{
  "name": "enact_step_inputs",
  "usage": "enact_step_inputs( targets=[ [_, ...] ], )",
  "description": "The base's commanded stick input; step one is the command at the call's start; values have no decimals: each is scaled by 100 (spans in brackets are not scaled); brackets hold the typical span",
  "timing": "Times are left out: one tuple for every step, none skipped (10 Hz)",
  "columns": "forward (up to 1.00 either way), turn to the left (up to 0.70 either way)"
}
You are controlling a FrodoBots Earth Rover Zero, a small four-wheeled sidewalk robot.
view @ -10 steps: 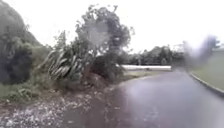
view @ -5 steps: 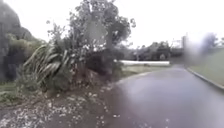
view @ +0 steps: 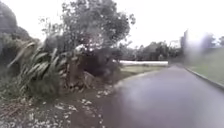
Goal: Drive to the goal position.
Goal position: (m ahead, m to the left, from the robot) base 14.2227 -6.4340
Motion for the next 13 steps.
enact_step_inputs(
  targets=[
    [70, -14],
    [70, -14],
    [70, -14],
    [70, -14],
    [70, -14],
    [70, -14],
    [70, -14],
    [70, -14],
    [70, -14],
    [70, -14],
    [70, -14],
    [70, -14],
    [70, -14]
  ],
)
